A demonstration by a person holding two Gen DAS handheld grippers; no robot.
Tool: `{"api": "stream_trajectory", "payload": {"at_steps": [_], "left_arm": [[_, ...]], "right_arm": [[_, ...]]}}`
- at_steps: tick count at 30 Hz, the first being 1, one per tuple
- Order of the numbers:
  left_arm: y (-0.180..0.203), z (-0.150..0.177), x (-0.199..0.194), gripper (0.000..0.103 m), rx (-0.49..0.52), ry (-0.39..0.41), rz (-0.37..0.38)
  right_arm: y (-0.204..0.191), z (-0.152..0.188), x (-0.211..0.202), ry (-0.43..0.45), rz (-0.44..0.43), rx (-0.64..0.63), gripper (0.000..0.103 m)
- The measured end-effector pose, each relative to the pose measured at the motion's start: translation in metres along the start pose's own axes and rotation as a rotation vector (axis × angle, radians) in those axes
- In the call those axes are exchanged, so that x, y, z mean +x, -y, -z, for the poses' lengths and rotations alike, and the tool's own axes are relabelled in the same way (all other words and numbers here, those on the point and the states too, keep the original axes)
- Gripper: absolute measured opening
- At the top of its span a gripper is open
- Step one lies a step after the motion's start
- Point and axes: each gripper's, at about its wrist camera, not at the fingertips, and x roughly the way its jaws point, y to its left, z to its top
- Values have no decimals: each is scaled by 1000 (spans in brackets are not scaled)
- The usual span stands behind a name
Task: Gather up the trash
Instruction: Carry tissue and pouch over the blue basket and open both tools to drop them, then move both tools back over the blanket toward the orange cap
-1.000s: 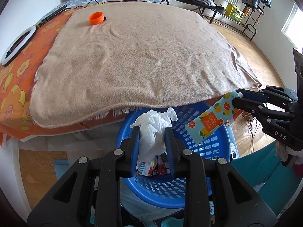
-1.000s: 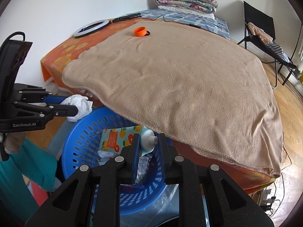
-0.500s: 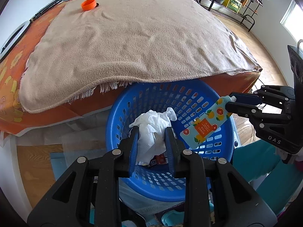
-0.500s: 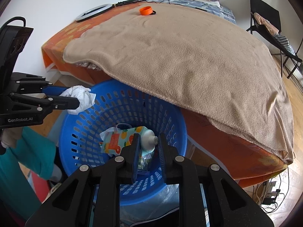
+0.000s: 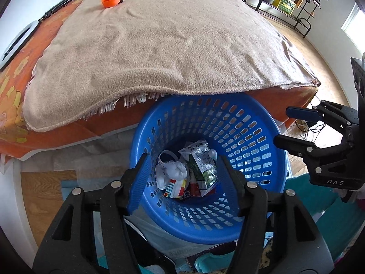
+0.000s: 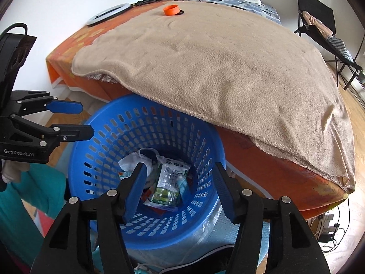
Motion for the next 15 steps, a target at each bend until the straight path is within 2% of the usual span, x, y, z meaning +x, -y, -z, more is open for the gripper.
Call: {"api": "stream_trajectory", "payload": {"at_steps": [5,10,15], "left_arm": [[-3,-2,0,64,-11,1,-6],[-6,-3,-1,65,-31,9,-8],[-7,-6,-4,65,-36,22,-14]], "right_arm": [[0,-2,1,-4,23,-4,59],[1,-3,-1,0,39,1,67],[4,-6,-3,-7,62,23,67]]}}
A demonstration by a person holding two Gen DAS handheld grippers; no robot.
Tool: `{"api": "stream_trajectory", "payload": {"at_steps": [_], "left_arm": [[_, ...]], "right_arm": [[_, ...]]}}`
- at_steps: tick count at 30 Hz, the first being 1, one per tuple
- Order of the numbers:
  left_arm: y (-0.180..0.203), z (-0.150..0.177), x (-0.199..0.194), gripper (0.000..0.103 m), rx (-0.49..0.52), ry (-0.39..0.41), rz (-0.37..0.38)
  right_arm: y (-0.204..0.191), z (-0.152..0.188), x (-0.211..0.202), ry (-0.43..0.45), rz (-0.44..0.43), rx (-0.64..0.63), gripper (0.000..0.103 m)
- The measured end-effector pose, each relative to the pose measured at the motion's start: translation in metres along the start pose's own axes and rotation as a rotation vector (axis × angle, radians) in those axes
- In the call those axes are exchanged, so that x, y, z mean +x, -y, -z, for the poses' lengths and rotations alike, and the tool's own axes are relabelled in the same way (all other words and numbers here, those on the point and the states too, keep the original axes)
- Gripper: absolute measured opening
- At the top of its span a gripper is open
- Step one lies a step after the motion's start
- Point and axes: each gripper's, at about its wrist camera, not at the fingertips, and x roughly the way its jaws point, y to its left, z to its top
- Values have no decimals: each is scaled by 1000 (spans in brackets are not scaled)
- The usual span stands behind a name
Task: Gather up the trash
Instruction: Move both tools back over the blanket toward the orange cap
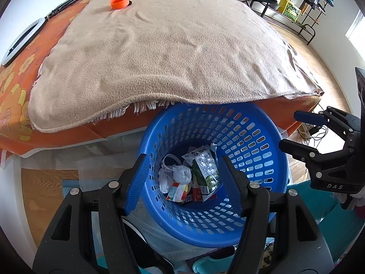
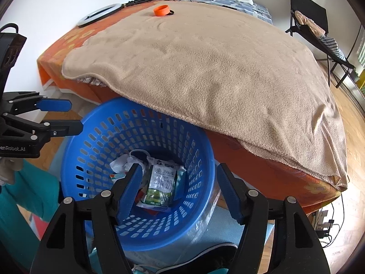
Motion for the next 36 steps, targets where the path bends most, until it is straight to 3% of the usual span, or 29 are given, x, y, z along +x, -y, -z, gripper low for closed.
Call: {"api": "stream_trajectory", "payload": {"at_steps": [5,19,26,36], "left_arm": [[-2,-4,-5,70,-13,24,-5],[-15,-27,-20,70,-69,47,24],[-29,-66,-32,70,-66,91,-5],[-65,-144,-30,70,-66,175,-109]], "right_arm": [[0,-4,-5,17,6,9,67],[17,-36,-10,26,-49,124,67],[30,-65,-16,89,-67,168,67],[38,-137,-15,222,-85,123,67]]}}
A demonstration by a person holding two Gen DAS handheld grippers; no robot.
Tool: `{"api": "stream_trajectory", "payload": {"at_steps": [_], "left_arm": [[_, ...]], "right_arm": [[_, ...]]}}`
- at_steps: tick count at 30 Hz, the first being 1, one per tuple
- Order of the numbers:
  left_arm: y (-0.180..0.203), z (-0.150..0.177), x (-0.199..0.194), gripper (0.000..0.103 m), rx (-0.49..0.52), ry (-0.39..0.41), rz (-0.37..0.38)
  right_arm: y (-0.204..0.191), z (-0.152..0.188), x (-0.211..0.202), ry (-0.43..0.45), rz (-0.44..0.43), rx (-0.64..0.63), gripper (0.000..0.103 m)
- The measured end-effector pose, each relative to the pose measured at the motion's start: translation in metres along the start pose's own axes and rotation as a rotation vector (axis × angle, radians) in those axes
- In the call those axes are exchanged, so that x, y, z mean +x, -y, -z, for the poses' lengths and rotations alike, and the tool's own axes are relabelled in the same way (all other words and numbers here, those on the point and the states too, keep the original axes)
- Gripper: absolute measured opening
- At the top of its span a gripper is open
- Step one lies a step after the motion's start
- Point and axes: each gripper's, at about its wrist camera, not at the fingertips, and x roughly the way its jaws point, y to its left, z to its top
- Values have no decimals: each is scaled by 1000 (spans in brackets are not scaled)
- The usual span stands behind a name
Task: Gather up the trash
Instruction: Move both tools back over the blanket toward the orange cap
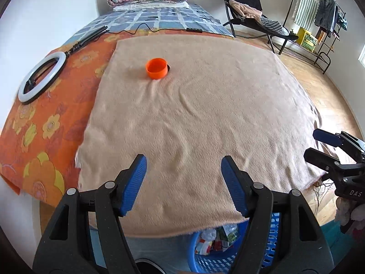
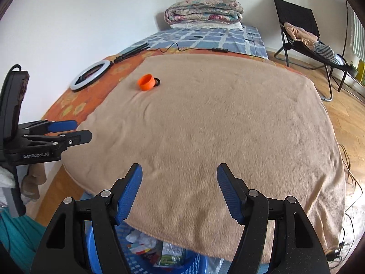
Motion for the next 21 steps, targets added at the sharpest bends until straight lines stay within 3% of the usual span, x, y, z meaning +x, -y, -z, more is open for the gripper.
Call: {"api": "stream_trajectory", "payload": {"at_steps": [6,12,21], "left_arm": [[-19,-42,29,70,-38,22,-30],[-35,-69,64,70,-108,8,-14],[-51,-100,108,70,-175,-3,-31]], "right_arm": [[0,-35,21,51,-33,-7,67],[6,-61,52,65,-72,25,67],[17,-90,89,20,-94,55,67]]}}
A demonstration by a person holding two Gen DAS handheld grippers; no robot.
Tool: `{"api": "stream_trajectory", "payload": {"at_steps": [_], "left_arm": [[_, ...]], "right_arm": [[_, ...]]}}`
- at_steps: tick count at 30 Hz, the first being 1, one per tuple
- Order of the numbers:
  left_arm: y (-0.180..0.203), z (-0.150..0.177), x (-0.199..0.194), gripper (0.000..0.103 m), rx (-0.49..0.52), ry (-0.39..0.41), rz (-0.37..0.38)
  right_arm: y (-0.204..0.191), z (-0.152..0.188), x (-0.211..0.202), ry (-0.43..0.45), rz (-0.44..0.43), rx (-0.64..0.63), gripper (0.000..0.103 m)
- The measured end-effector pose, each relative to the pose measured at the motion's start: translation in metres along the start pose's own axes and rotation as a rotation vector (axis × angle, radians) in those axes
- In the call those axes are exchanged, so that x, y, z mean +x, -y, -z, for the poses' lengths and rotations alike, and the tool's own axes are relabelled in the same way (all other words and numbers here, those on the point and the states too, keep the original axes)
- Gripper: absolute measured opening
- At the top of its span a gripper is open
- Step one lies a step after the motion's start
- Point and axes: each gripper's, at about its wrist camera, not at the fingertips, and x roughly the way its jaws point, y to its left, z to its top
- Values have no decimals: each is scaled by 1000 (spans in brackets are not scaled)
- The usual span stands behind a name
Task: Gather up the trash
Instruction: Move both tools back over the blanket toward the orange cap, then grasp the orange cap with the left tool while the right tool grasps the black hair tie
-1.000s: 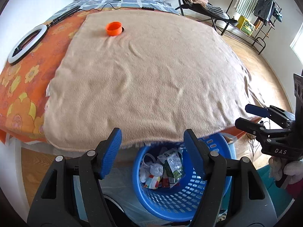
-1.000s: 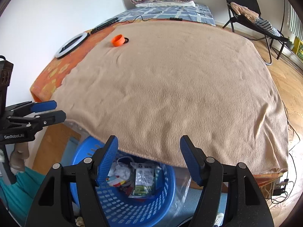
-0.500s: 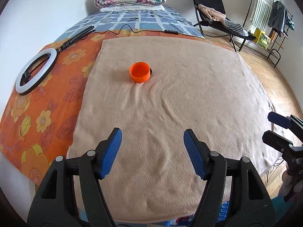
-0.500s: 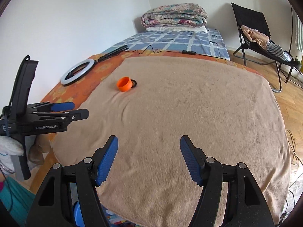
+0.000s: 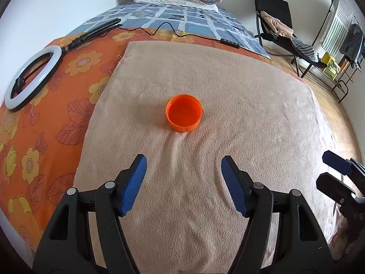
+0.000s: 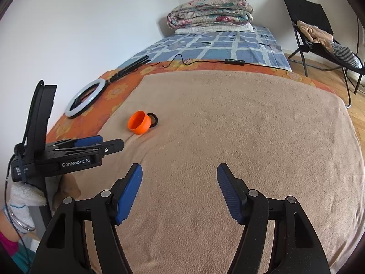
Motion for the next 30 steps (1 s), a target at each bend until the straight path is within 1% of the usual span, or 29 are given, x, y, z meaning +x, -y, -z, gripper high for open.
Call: {"api": "stream_trajectory", "payload": {"at_steps": [4,9,17,18,19,21,22,23,24,26,27,30], "left_arm": [[-5,-12,18,70,-22,-6,-12],[-5,-18,39,70,-23,-19,-20],[-5,-32,57,70,-33,-7,-18],[-5,-34,59,68,-32,-5,-21],[-6,-35,61,66,-31,-6,-22],[-8,-37,64,56,-37,-13,-19],[-9,-38,66,54,-40,-11,-20],[-10,-38,66,48,-41,-7,-20],[-11,-39,66,47,-38,-5,-20],[-12,-39,64,47,-33,9,-23],[-13,-39,63,47,-28,16,-27],[-15,-38,58,47,3,27,-44]], "right_arm": [[5,-7,12,2,-23,33,67],[5,-20,27,5,-32,26,67],[4,-34,54,-7,-62,33,67],[4,-35,57,-10,-68,34,66],[4,-36,61,-14,-75,36,63],[3,-38,67,-26,-88,40,60],[3,-39,71,-29,-92,42,59],[2,-41,74,-31,-95,41,59],[1,-42,77,-33,-99,41,58],[-2,-43,83,-39,-108,34,52],[-4,-44,86,-44,-116,32,47],[-9,-45,97,-55,-130,34,46]]}}
